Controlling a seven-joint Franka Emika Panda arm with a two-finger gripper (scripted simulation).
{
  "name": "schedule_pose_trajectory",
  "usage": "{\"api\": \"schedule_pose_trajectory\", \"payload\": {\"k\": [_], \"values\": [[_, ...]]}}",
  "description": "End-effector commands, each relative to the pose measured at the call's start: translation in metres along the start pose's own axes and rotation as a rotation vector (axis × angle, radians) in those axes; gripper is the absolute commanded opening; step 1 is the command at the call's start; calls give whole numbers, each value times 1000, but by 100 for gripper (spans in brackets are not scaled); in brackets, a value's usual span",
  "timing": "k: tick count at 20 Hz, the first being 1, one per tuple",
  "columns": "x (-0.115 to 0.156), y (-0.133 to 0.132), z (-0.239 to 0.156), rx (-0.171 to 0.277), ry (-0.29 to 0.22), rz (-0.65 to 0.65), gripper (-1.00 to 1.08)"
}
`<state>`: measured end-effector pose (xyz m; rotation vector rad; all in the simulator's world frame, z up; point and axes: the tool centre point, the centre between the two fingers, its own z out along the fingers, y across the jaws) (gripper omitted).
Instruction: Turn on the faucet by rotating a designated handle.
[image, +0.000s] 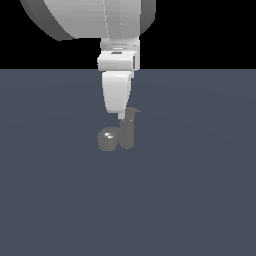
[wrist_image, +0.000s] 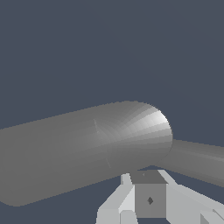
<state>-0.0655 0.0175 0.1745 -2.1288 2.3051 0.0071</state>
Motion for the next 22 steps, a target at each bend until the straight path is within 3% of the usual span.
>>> {"api": "schedule_pose_trajectory", "payload": {"k": [1,22], "values": [[15,-7,0,4,1,16,-100],[87,-39,1,1,6,46,-100]]}}
